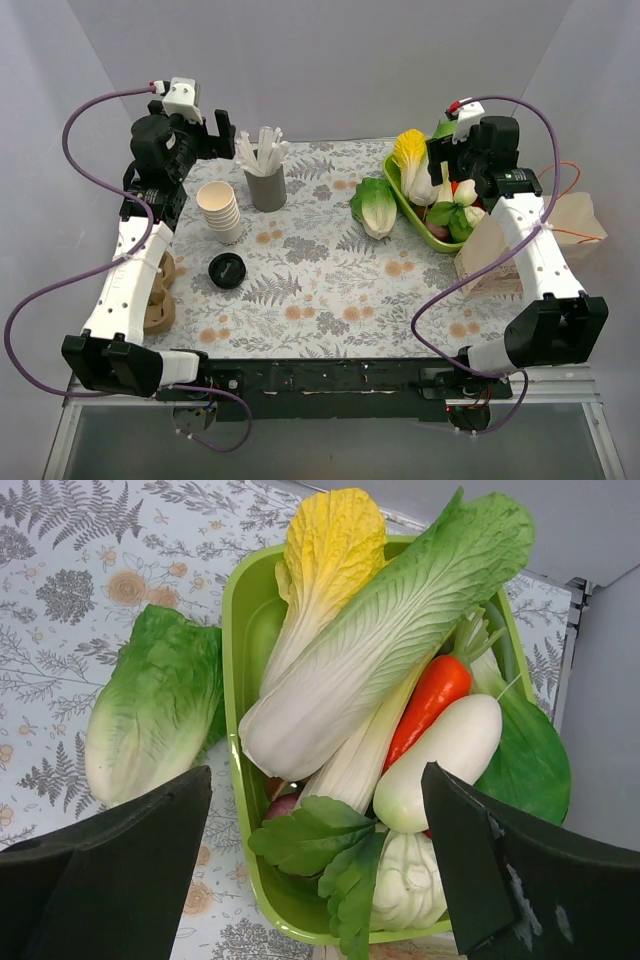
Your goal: Pack the takeout coffee
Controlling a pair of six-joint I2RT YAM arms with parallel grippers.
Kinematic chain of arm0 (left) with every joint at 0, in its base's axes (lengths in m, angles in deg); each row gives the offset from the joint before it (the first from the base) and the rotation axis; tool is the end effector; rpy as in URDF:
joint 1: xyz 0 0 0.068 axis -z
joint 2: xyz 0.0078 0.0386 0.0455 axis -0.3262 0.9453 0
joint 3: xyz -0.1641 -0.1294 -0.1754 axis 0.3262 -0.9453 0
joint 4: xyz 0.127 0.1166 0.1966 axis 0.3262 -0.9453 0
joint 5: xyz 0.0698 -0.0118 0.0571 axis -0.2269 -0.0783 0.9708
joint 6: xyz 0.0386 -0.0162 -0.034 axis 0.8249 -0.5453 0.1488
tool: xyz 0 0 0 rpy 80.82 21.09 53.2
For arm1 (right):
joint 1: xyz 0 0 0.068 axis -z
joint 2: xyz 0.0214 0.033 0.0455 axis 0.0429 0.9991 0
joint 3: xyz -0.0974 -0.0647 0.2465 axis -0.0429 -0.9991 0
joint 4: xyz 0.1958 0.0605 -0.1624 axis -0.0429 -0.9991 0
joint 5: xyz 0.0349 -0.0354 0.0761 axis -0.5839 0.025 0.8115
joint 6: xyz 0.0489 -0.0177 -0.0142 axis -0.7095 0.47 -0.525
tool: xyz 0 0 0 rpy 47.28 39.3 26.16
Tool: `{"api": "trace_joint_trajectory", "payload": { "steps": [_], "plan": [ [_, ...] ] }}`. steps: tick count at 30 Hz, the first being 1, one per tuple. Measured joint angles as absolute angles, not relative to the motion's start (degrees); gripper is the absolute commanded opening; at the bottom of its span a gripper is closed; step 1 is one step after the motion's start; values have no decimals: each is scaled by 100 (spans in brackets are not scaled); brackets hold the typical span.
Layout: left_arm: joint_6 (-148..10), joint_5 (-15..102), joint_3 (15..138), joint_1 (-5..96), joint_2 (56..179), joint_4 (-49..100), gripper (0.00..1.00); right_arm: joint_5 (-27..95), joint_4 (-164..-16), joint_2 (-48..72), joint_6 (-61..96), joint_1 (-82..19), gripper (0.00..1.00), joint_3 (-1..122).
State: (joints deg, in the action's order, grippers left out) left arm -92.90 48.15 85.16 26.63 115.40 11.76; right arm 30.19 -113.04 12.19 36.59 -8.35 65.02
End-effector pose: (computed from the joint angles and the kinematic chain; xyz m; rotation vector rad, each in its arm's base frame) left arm 0.2881 -0.0405 0.4485 -0.3562 1.6496 -0.6166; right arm 0.3233 0.0360 0.3848 -0.3601 1.9636 0.0010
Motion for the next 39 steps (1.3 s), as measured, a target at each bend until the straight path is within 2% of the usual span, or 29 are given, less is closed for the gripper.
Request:
{"api": "trace_joint_trajectory", "payload": {
  "steps": [6, 14, 22, 28, 39],
  "plan": [
    [-9393, 4400, 8955, 2665, 11816, 537, 98, 3019, -11870, 1219, 4048, -837, 92, 6992],
    [-9362, 4175, 9679, 2665, 12253, -947, 78, 4193, -12425, 1083, 5040, -863, 88, 7127],
    [-8586, 4601, 10433, 3153, 12603, -2142, 40, 4779, -12421, 1153, 4927, -1055, 85, 7127],
    [-8564, 4964, 10684, 3214, 13210, -2990, 42, 4908, -12412, 1151, 4686, -1281, 84, 7079],
    [-9017, 4586, 12072, 1918, 14541, -4136, 38, 4936, -12650, 1147, 4682, -1427, 84, 6884]
  ]
}}
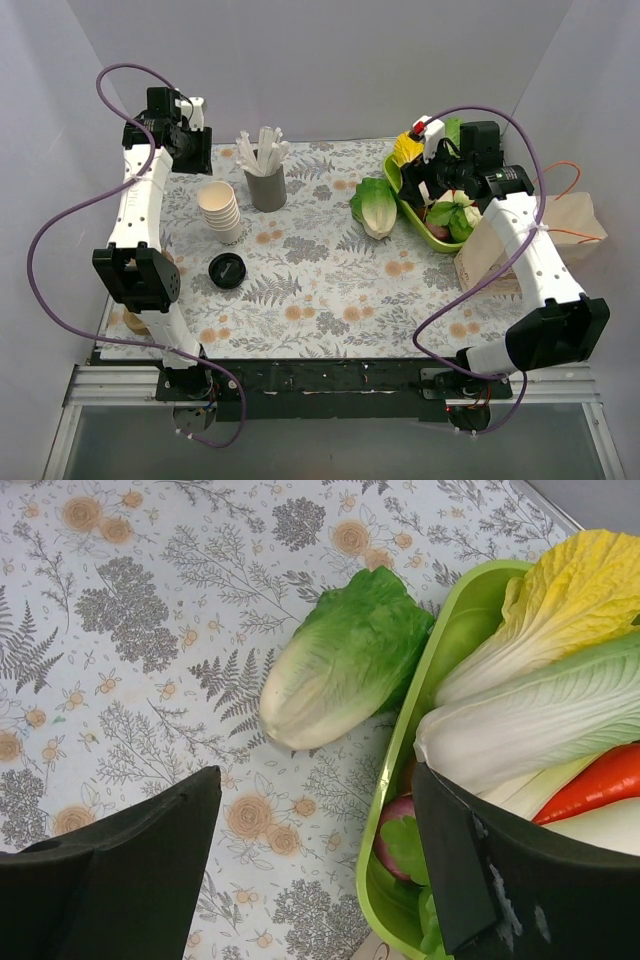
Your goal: Pack the takeout coffee
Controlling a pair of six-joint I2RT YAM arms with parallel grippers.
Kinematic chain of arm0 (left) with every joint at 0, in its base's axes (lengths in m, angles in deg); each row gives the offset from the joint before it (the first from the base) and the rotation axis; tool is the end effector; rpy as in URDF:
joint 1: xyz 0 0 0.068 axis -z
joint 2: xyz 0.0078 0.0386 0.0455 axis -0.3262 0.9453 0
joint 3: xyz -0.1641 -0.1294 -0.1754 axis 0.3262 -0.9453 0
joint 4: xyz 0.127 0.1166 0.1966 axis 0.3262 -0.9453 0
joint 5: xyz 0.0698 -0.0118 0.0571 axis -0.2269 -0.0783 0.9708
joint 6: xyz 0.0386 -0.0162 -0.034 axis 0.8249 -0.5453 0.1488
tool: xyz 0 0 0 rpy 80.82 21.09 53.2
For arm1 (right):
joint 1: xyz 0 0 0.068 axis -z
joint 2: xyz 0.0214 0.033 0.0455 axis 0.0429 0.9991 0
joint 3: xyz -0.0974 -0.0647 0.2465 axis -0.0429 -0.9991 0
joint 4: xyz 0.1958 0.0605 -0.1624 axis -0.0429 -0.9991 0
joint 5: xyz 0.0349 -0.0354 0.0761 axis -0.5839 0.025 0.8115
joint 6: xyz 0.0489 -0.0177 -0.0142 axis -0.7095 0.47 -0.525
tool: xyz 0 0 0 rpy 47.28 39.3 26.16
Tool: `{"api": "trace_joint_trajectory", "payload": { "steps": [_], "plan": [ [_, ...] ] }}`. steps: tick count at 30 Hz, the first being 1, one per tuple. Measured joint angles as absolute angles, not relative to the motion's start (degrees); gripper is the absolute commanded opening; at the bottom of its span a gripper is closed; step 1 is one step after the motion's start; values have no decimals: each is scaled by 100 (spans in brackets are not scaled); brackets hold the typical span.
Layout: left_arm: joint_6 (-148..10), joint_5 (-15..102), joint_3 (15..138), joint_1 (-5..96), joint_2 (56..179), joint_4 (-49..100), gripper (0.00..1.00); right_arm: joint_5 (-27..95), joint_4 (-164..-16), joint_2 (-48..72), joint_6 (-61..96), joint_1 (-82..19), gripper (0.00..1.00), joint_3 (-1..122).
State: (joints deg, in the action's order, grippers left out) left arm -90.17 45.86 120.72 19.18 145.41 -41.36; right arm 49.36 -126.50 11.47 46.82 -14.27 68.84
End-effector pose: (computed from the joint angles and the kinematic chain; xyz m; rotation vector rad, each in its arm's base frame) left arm 0.3758 -0.0045 0.3961 -0.6575 2.4240 -0.3643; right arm 0.2969 0.0765 0.3902 -0.8435 1.9421 0.3270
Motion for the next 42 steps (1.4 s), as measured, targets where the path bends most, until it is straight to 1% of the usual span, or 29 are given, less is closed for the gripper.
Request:
{"api": "trace_joint_trajectory", "payload": {
  "steps": [4, 8, 23, 28, 30, 34, 35, 37, 40, 42],
  "plan": [
    [-9056, 4485, 12072, 1913, 14677, -4450, 35, 4940, -12683, 1278, 4647, -1427, 84, 6906],
    [-9058, 4494, 12070, 1920, 14734, -4623, 35, 4938, -12681, 1308, 4590, -1438, 84, 6902],
    [-9047, 4739, 11801, 1658, 14758, -4693, 27, 4938, -12681, 1306, 4546, -1453, 84, 6819],
    [-9037, 4712, 11796, 1664, 14828, -4693, 19, 4936, -12677, 1245, 4549, -1453, 84, 6670],
    [-9030, 4688, 11786, 1664, 14838, -4700, 19, 4934, -12683, 1230, 4549, -1453, 84, 6629],
    [-9030, 4660, 11781, 1664, 14843, -4700, 15, 4927, -12681, 1210, 4551, -1453, 84, 6627],
    [-9030, 4653, 11781, 1664, 14843, -4700, 11, 4916, -12681, 1201, 4551, -1453, 84, 6627],
    [-9034, 4645, 11781, 1664, 14843, -4700, 7, 4903, -12677, 1182, 4551, -1453, 84, 6620],
    [-9012, 4625, 11779, 1662, 14845, -4700, 7, 4881, -12681, 1131, 4551, -1453, 84, 6546],
    [-9012, 4605, 11768, 1664, 14845, -4695, 10, 4873, -12679, 1120, 4551, -1453, 84, 6519]
  ]
}}
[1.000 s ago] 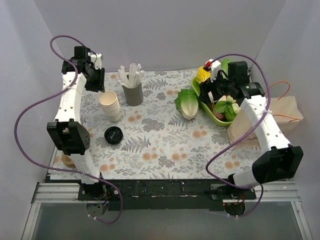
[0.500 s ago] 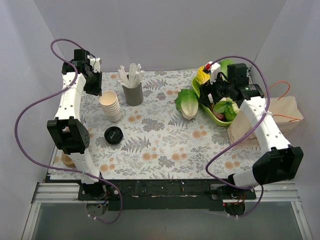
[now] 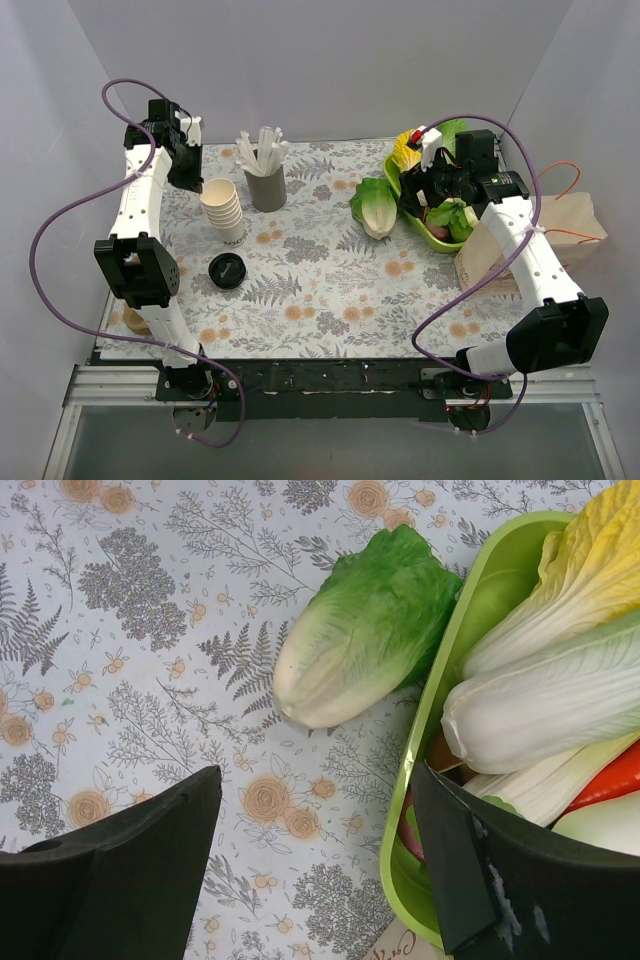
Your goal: Pack the takeout coffee
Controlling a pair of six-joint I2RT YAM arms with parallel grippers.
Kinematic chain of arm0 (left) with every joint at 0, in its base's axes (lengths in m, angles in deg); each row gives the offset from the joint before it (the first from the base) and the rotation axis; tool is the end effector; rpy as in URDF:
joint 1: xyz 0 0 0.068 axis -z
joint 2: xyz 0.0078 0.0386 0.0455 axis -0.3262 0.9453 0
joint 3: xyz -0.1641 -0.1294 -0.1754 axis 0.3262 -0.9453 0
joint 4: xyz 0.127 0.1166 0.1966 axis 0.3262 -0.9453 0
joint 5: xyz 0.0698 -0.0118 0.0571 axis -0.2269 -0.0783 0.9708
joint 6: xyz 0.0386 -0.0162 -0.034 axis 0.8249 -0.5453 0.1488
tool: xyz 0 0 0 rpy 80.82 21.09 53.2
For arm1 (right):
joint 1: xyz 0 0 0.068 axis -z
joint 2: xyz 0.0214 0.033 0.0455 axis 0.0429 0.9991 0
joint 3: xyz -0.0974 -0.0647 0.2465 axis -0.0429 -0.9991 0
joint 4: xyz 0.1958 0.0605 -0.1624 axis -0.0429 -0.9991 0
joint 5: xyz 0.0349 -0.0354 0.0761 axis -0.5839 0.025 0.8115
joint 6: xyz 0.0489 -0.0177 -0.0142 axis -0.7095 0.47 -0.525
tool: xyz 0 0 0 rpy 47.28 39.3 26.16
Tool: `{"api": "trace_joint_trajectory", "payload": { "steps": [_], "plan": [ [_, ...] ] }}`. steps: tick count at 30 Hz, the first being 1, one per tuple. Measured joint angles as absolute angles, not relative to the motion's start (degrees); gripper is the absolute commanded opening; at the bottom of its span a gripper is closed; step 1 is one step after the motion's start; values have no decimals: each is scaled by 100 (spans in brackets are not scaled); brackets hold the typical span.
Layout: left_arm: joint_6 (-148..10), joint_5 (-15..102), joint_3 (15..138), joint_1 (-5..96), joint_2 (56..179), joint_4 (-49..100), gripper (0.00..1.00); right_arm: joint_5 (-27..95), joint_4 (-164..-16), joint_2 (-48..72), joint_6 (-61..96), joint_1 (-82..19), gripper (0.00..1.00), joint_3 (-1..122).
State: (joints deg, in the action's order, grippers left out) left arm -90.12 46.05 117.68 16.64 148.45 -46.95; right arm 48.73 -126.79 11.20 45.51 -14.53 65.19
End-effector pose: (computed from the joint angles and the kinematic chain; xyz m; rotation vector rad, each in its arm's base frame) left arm 0.3809 0.0125 0.3560 -0.7819 2.5957 -0.2920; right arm 0.2956 0.0773 0.3700 -0.8281 2.0177 0.3483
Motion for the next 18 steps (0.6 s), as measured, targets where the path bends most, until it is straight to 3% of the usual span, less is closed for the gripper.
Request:
{"api": "trace_joint_trajectory", "payload": {
  "steps": [18],
  "plan": [
    [-9008, 4481, 11742, 1662, 14974, -4728, 6, 4849, -12679, 1116, 4555, -1453, 84, 6480]
  ]
}}
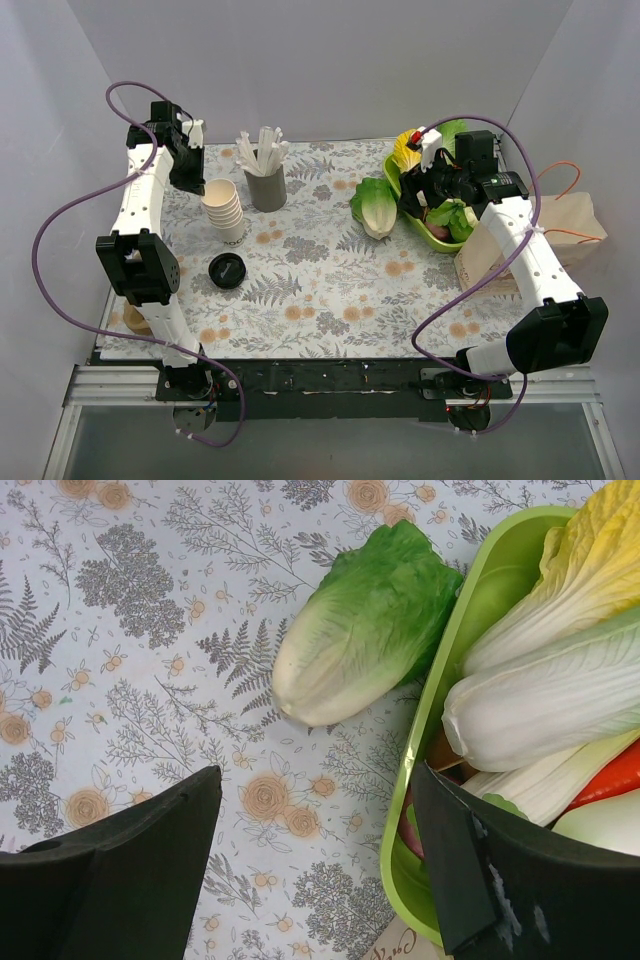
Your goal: Pack the takeout coffee
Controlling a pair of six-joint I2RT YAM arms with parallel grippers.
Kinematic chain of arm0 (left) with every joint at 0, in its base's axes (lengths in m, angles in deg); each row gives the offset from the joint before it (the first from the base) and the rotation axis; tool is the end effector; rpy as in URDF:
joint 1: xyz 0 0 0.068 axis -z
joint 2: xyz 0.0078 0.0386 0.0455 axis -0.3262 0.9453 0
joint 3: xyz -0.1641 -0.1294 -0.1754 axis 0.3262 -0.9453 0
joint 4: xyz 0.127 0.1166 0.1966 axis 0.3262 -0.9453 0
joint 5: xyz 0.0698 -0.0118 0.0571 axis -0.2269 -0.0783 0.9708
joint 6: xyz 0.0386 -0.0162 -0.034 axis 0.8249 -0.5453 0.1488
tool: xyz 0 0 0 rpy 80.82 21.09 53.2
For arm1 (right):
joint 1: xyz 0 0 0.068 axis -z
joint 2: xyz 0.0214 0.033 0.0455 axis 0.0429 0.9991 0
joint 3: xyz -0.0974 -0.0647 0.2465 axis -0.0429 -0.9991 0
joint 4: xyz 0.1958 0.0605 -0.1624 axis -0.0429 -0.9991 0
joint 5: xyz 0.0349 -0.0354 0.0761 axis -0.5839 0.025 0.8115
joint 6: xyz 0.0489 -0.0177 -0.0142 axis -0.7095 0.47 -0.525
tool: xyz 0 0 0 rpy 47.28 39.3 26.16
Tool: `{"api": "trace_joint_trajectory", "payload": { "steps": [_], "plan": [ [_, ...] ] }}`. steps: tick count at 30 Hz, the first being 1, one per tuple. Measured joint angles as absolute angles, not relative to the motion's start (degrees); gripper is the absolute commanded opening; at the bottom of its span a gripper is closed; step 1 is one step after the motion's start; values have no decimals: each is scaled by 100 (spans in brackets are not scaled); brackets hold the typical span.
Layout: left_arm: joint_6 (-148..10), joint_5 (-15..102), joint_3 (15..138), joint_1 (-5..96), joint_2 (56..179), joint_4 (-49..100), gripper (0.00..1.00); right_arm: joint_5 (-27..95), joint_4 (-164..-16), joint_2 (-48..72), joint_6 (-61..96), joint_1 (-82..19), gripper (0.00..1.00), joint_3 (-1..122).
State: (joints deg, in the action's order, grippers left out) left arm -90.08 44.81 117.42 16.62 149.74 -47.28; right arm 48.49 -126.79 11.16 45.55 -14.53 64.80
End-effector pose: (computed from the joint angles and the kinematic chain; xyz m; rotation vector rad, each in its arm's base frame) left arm 0.3856 0.0121 0.3464 -0.7877 2.6308 -0.3120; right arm 0.2954 0.0771 0.3679 -0.8275 2.0248 0.3449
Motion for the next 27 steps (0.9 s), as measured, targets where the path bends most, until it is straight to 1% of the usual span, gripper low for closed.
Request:
{"api": "trace_joint_trajectory", "payload": {
  "steps": [2, 6, 14, 21, 27],
  "plan": [
    [-9004, 4483, 11751, 1664, 14974, -4743, 6, 4851, -12679, 1116, 4557, -1453, 84, 6480],
    [-8978, 4481, 11772, 1664, 14974, -4765, 0, 4853, -12679, 1116, 4555, -1455, 84, 6480],
    [-8936, 4404, 11860, 1666, 14974, -4831, 0, 4862, -12681, 1184, 4557, -1460, 84, 6487],
    [-8903, 4164, 12568, 1666, 14882, -4787, 0, 4875, -12681, 1195, 4555, -1484, 84, 6487],
    [-8973, 3707, 11882, 1664, 14600, -4649, 0, 4879, -12685, 1206, 4555, -1497, 84, 6500]
  ]
}}
